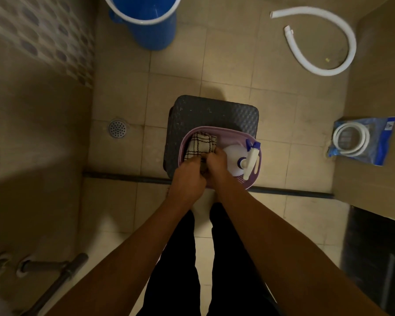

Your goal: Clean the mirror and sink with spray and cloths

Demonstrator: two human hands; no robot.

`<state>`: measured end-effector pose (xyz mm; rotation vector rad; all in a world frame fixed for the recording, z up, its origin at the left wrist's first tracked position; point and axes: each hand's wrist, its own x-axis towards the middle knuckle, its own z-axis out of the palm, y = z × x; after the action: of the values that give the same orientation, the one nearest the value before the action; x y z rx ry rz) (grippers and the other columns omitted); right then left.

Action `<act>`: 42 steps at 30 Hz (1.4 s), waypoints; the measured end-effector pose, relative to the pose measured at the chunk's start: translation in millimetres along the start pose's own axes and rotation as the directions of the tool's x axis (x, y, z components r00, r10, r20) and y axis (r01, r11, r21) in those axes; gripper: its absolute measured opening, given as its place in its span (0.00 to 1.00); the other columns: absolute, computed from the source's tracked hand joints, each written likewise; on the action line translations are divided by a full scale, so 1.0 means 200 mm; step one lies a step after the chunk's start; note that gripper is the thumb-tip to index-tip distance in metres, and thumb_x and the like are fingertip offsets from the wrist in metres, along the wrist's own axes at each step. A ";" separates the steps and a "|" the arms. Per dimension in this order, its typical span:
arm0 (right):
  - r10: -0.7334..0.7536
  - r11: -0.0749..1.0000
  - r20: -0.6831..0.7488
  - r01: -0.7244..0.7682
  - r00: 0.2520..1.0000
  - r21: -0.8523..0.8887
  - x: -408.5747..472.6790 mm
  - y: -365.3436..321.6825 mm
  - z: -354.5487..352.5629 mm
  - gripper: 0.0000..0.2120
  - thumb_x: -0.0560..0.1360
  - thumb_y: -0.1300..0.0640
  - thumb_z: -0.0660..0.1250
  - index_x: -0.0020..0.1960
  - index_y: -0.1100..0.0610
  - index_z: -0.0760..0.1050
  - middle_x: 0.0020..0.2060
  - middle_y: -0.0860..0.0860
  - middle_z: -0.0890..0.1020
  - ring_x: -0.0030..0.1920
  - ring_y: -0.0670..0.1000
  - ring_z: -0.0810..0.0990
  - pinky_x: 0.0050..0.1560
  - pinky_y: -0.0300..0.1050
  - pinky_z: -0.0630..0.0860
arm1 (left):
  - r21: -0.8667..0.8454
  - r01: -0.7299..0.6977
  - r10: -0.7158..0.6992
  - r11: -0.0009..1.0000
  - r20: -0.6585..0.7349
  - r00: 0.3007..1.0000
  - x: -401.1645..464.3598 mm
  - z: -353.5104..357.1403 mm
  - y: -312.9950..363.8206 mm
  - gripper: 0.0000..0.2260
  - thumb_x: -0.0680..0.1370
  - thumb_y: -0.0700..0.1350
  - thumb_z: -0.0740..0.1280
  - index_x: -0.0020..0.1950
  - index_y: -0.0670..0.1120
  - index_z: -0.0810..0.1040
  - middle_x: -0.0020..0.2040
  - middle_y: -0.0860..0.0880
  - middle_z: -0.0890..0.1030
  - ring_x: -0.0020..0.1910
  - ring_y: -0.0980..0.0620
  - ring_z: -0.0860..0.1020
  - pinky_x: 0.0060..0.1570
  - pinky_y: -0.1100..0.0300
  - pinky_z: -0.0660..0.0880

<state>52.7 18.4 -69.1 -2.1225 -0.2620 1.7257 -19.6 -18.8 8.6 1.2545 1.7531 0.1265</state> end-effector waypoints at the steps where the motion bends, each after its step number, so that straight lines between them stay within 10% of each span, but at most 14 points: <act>1: -0.056 0.997 -0.019 0.055 0.998 -0.056 -0.01 -0.01 0.01 0.10 0.76 0.56 0.61 0.54 0.50 0.77 0.47 0.49 0.83 0.51 0.53 0.81 0.54 0.53 0.79 | 0.030 -0.014 0.013 0.999 0.030 0.999 0.00 0.01 -0.01 0.15 0.78 0.37 0.62 0.64 0.42 0.76 0.58 0.43 0.81 0.55 0.45 0.80 0.57 0.51 0.77; 8: -0.364 0.757 -0.095 0.235 0.926 -0.609 -0.14 -0.08 -0.04 0.11 0.78 0.59 0.65 0.60 0.57 0.74 0.53 0.53 0.81 0.54 0.53 0.79 0.55 0.43 0.72 | 0.451 -0.171 0.089 0.876 0.198 0.976 -0.01 -0.04 0.00 0.09 0.77 0.39 0.62 0.55 0.42 0.78 0.53 0.43 0.81 0.53 0.45 0.78 0.48 0.53 0.75; 11: -0.452 0.689 -0.113 0.266 0.885 -0.674 -0.20 -0.10 -0.10 0.07 0.80 0.59 0.60 0.57 0.54 0.74 0.41 0.44 0.77 0.40 0.41 0.77 0.46 0.26 0.71 | 0.602 -0.232 0.070 0.764 0.281 0.957 -0.04 -0.04 -0.01 0.17 0.75 0.45 0.66 0.62 0.44 0.77 0.62 0.44 0.78 0.66 0.44 0.70 0.63 0.50 0.71; 15: -0.618 0.300 0.307 0.578 0.724 -0.759 -0.26 -0.09 -0.19 0.15 0.78 0.64 0.60 0.64 0.60 0.71 0.58 0.55 0.75 0.56 0.53 0.74 0.60 0.49 0.74 | 0.719 -0.328 0.102 0.613 0.339 0.935 -0.07 -0.02 -0.04 0.29 0.79 0.54 0.59 0.78 0.46 0.62 0.79 0.42 0.59 0.80 0.40 0.50 0.76 0.39 0.38; 19: -0.547 0.209 0.404 0.587 0.733 -0.782 -0.20 -0.04 -0.18 0.20 0.83 0.53 0.54 0.74 0.51 0.61 0.74 0.49 0.65 0.70 0.50 0.67 0.61 0.35 0.60 | 0.738 -0.323 0.113 0.593 0.320 0.941 -0.08 -0.01 -0.06 0.26 0.80 0.54 0.55 0.77 0.45 0.64 0.77 0.41 0.64 0.79 0.40 0.54 0.73 0.41 0.32; 25: -0.557 0.052 0.491 0.619 0.669 -0.784 -0.13 -0.02 -0.16 0.21 0.83 0.53 0.54 0.75 0.51 0.59 0.69 0.52 0.70 0.58 0.52 0.76 0.55 0.51 0.78 | 0.789 -0.335 0.050 0.515 0.362 0.931 -0.06 0.01 -0.05 0.29 0.81 0.57 0.52 0.80 0.47 0.54 0.80 0.42 0.58 0.80 0.40 0.49 0.68 0.39 0.27; 30: -0.587 0.083 0.449 0.602 0.673 -0.794 -0.17 -0.02 -0.16 0.21 0.82 0.44 0.54 0.73 0.45 0.61 0.61 0.51 0.76 0.52 0.52 0.78 0.57 0.55 0.79 | 0.750 -0.335 0.110 0.571 0.335 0.936 -0.07 0.03 -0.09 0.31 0.81 0.57 0.53 0.80 0.45 0.53 0.80 0.41 0.57 0.80 0.41 0.49 0.71 0.39 0.29; 34: -0.502 -0.030 0.510 0.575 0.699 -0.818 -0.27 -0.03 -0.19 0.27 0.78 0.60 0.61 0.75 0.60 0.59 0.72 0.59 0.66 0.70 0.62 0.66 0.69 0.59 0.67 | 0.701 -0.318 0.149 0.639 0.292 0.945 -0.12 -0.02 -0.10 0.33 0.80 0.58 0.57 0.80 0.44 0.54 0.80 0.42 0.58 0.80 0.43 0.51 0.76 0.40 0.37; 37: -0.459 -0.098 0.534 0.556 0.710 -0.825 -0.35 -0.02 -0.24 0.34 0.78 0.54 0.64 0.77 0.61 0.52 0.77 0.59 0.57 0.76 0.58 0.56 0.75 0.54 0.59 | 0.667 -0.273 0.163 0.693 0.223 0.961 -0.21 -0.07 -0.10 0.29 0.83 0.54 0.50 0.81 0.42 0.48 0.81 0.41 0.50 0.80 0.44 0.46 0.77 0.43 0.39; 42: -0.454 -0.205 0.577 0.551 0.679 -0.809 -0.51 0.02 -0.32 0.34 0.79 0.42 0.42 0.78 0.61 0.46 0.78 0.58 0.50 0.78 0.56 0.47 0.77 0.54 0.50 | 0.554 -0.159 0.188 0.817 0.006 0.982 -0.36 -0.13 -0.15 0.34 0.78 0.58 0.39 0.80 0.42 0.43 0.81 0.42 0.43 0.80 0.45 0.41 0.77 0.46 0.38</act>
<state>91.7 -36.1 31.5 -1.8902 -2.6874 0.9496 -57.9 -79.1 51.4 1.8457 1.7754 -0.2732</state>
